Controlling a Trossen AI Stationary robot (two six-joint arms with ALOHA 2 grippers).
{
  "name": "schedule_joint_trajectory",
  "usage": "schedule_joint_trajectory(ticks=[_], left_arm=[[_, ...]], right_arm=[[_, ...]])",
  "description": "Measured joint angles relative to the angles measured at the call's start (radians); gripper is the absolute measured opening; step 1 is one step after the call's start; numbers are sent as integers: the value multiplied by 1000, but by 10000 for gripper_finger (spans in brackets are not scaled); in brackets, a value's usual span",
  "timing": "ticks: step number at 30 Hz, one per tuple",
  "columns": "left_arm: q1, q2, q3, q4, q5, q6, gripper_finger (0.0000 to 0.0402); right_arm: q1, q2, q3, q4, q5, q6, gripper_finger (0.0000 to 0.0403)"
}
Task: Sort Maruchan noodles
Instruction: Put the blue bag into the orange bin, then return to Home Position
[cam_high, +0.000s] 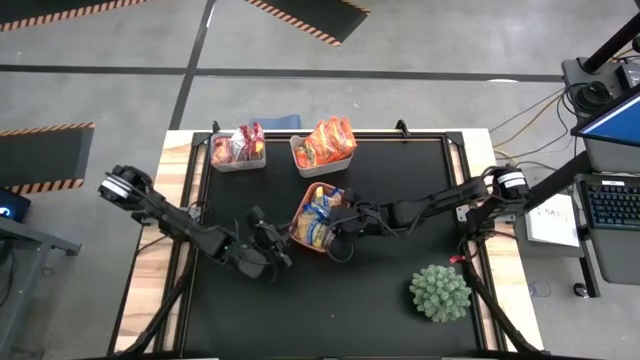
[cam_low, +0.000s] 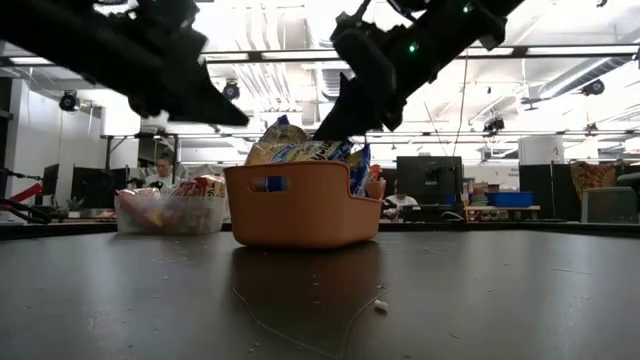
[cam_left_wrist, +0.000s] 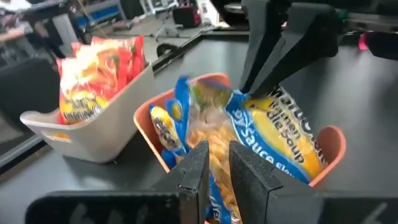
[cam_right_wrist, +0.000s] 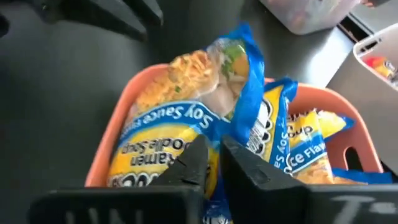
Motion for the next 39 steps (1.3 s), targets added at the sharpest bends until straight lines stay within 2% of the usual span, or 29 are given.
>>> schedule_joint_trajectory(ticks=[6,10,13,16,21,25,28,32,39], left_arm=[[-4,-164,-18,-95,-1,119,45],[-13,-327,-76,-158,15,177,45],[-17,-462,-160,-156,65,193,45],[-17,-588,-269,-91,86,178,45],[-16,-770,-444,109,86,207,45],[-16,-892,-531,200,86,267,45],[-14,-964,-573,226,87,293,45],[-11,-1034,-584,172,85,292,45],[-9,-1061,-584,160,86,318,45]], right_arm=[[0,-54,0,-18,-2,-52,94],[0,-131,-21,-31,-7,-139,122],[-1,-205,-80,-12,-93,-216,131],[-11,-277,-173,67,-170,-257,130],[-49,-409,-357,234,-204,-304,117],[-87,-515,-485,337,-252,-297,106],[-112,-579,-566,387,-279,-268,98],[-130,-661,-641,408,-283,-255,88],[-140,-796,-747,432,-314,-258,70]])
